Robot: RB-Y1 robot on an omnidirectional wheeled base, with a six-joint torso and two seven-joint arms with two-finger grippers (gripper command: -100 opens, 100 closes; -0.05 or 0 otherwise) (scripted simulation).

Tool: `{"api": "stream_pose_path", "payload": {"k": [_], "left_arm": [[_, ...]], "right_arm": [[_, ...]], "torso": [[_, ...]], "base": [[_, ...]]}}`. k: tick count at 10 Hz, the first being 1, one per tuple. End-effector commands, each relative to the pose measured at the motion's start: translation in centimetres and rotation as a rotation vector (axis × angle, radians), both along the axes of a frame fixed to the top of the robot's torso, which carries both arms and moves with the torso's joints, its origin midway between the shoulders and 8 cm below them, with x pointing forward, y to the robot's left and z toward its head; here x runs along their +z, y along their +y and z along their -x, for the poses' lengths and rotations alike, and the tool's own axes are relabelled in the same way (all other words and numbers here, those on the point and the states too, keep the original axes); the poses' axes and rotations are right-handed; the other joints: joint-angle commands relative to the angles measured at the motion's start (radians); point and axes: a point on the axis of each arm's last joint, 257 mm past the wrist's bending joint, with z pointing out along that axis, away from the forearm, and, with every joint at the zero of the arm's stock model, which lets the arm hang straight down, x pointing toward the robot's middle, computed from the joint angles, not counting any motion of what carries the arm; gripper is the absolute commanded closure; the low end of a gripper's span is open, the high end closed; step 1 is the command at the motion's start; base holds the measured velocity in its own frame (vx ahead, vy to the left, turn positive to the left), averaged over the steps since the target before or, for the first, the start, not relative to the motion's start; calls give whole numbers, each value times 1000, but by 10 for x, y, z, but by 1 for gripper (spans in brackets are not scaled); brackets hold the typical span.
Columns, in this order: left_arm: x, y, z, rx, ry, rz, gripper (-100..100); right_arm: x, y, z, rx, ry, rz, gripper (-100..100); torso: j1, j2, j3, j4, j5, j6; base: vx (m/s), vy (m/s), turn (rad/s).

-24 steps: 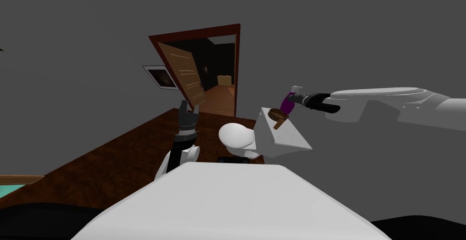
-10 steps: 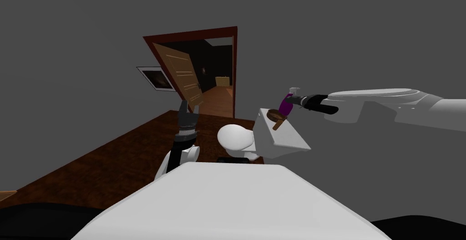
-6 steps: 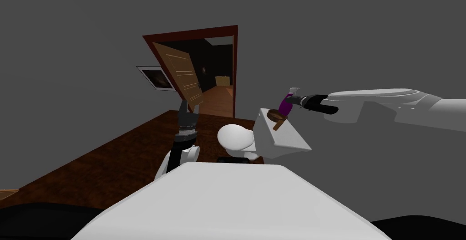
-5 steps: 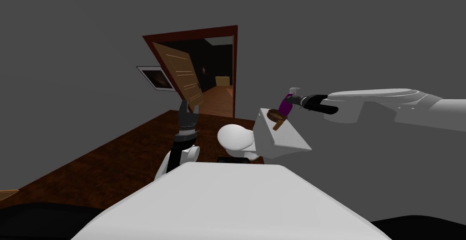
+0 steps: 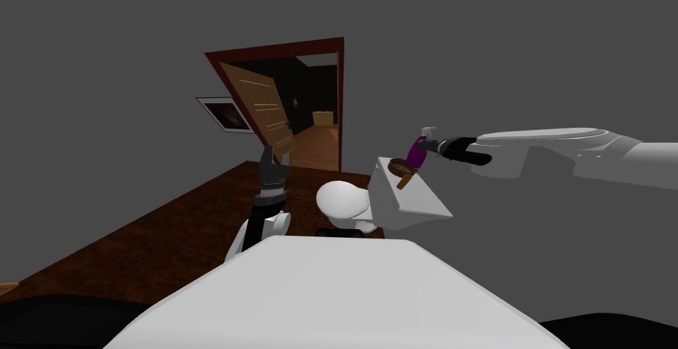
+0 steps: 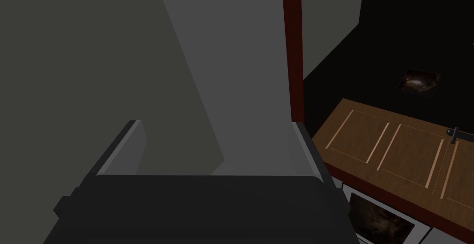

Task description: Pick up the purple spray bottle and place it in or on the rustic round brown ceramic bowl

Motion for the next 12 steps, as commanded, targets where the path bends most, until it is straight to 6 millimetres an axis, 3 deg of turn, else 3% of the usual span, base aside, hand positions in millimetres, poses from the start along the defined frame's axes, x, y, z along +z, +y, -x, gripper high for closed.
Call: {"api": "stream_pose_path", "payload": {"k": [1, 12], "left_arm": [[0, 0, 0, 0, 0, 0, 0], [0, 0, 0, 0, 0, 0, 0]], "right_arm": [[3, -14, -1, -36, 1, 7, 100], [24, -83, -5, -214, -3, 49, 100]], "torso": [[0, 0, 0, 0, 0, 0], [5, 2, 2, 1, 2, 1]], "base": [[58, 124, -198], [27, 104, -111]]}}
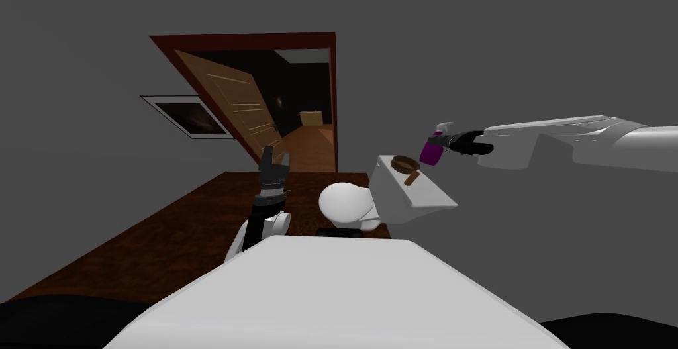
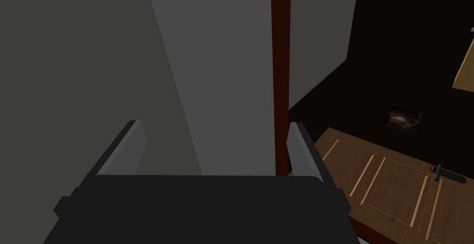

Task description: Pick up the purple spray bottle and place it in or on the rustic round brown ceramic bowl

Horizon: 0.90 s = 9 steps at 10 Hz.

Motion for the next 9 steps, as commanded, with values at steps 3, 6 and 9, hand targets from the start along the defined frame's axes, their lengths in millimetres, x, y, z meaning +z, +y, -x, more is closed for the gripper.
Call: {"api": "stream_pose_path", "payload": {"k": [3, 6, 9], "left_arm": [[0, 0, 0, 0, 0, 0, 0], [0, 0, 0, 0, 0, 0, 0], [0, 0, 0, 0, 0, 0, 0]], "right_arm": [[0, -1, 0, -3, 0, 1, -100], [0, -1, 0, -3, 0, 1, -100], [5, 16, -7, 72, 3, 1, -100]], "torso": [[-3, 0, 0, 0, -1, -1], [-4, 0, 0, 0, -1, -1], [0, -1, 0, 0, -1, 0]], "base": [[1, 6, -12], [0, 0, 0], [21, 69, -202]]}}
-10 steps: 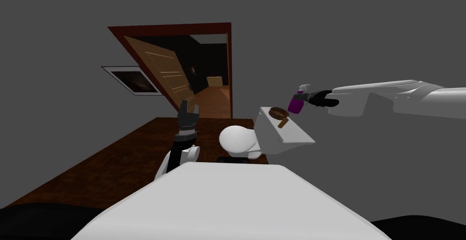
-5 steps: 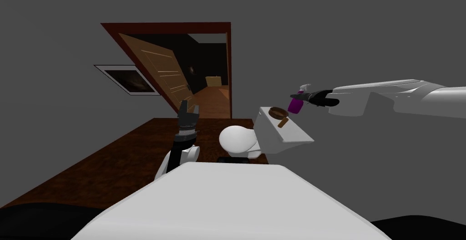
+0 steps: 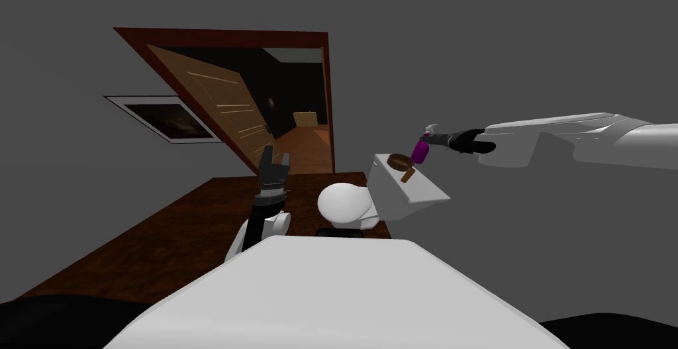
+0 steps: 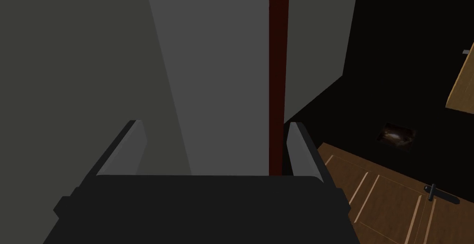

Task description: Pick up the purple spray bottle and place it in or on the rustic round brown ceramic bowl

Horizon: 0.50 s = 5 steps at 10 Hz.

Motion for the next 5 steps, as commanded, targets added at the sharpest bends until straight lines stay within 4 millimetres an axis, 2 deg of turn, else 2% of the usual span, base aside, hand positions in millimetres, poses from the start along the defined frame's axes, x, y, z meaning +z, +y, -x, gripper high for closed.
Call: {"api": "stream_pose_path", "payload": {"k": [1, 5], "left_arm": [[0, 0, 0, 0, 0, 0, 0], [0, 0, 0, 0, 0, 0, 0]], "right_arm": [[-2, 10, -2, 43, 8, -13, -100], [-2, 10, -2, 43, 8, -13, -100]], "torso": [[0, 0, 0, 0, 0, 0], [-8, 1, 0, 0, -2, -1]], "base": [[19, 90, -257], [0, 2, -7]]}}
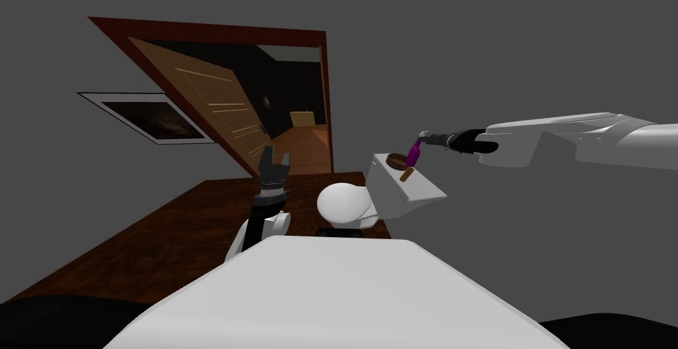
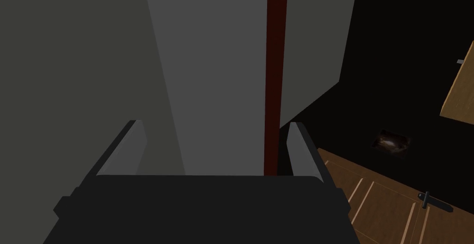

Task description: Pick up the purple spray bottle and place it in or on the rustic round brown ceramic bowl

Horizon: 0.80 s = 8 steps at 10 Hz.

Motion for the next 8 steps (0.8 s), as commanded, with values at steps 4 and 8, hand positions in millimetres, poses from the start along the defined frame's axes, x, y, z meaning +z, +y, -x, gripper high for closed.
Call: {"api": "stream_pose_path", "payload": {"k": [4, 8], "left_arm": [[0, 0, 0, 0, 0, 0, 0], [0, 0, 0, 0, 0, 0, 0]], "right_arm": [[5, 7, -5, 7, 1, -1, -100], [27, 36, -26, 35, 2, -2, -100]], "torso": [[0, 0, 0, 0, 0, 0], [-3, 1, 1, 0, 0, 0]], "base": [[-2, -1, -15], [-15, -39, -68]]}}
